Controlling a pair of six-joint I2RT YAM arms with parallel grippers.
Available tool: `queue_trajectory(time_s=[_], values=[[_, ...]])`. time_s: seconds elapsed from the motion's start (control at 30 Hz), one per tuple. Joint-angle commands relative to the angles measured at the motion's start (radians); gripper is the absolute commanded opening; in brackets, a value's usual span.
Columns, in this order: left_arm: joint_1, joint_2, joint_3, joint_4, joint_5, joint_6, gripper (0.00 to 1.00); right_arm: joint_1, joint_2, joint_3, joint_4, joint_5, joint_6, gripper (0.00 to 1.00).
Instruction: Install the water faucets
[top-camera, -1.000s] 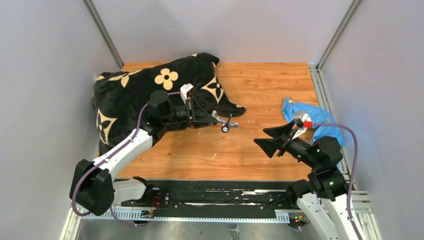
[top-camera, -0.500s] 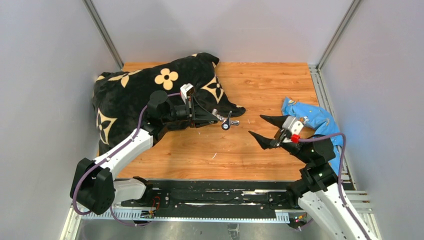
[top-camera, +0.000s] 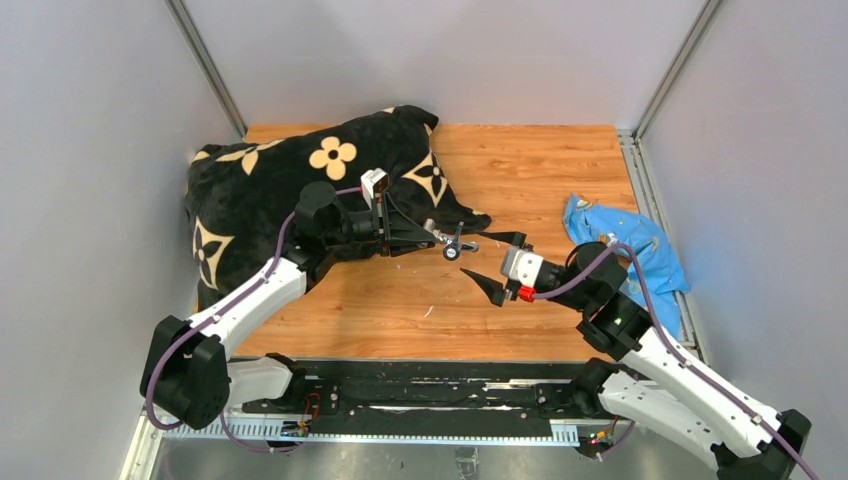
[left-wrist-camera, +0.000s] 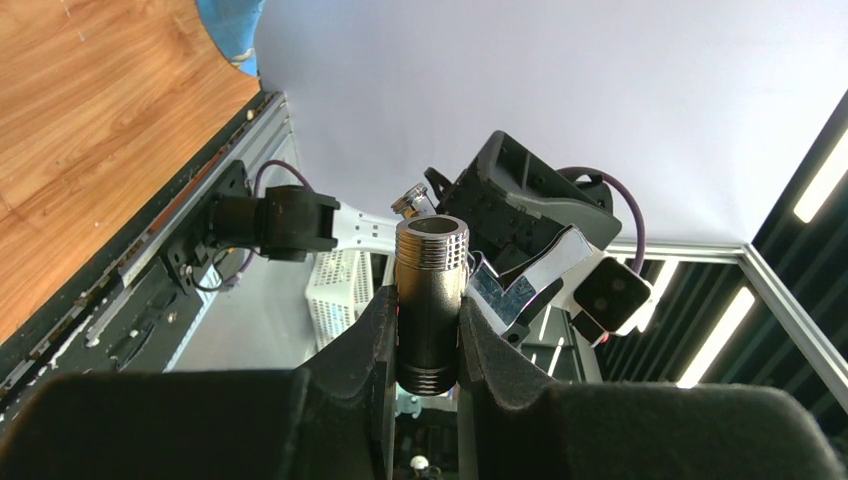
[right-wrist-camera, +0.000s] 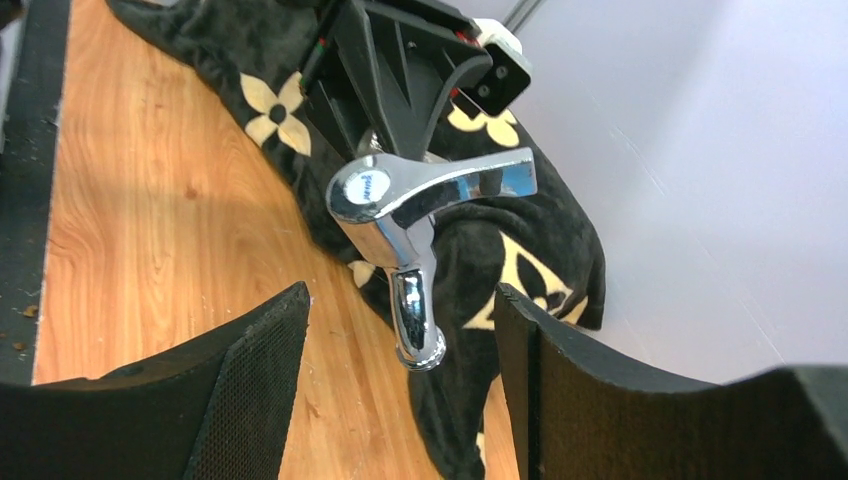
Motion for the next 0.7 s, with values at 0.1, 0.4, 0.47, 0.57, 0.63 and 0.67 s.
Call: queue_trajectory(time_s=[0.1,0.4,0.47,0.57,0.63,0.67], values=[[0.006,-0.03,0.011,0.057,0.034,-0.01,0.0,0.015,0.057,0.0,0.094,0.035,-0.056,0.66],[0.006,-0.041,0.007,0.057,0.033,-0.008,0.0,0.014,0.114,0.009,0.137,0.002,-0.045,0.62],[0.006,-0.045,0.002,0.057,0.032,-0.006,0.0,0.014,0.124,0.006,0.152,0.002,-0.035,0.57],[0.006,-0.05,-0.007,0.057,0.032,-0.005,0.0,0.014,0.144,0.015,0.166,-0.001,-0.012,0.53],[0.006,-0.052,-0.011,0.057,0.033,-0.004,0.0,0.014,0.157,0.02,0.17,-0.009,0.003,0.49],[0.006,-0.054,-0.011,0.057,0.033,-0.003,0.0,0.014,0.163,0.023,0.174,-0.017,0.012,0.47]])
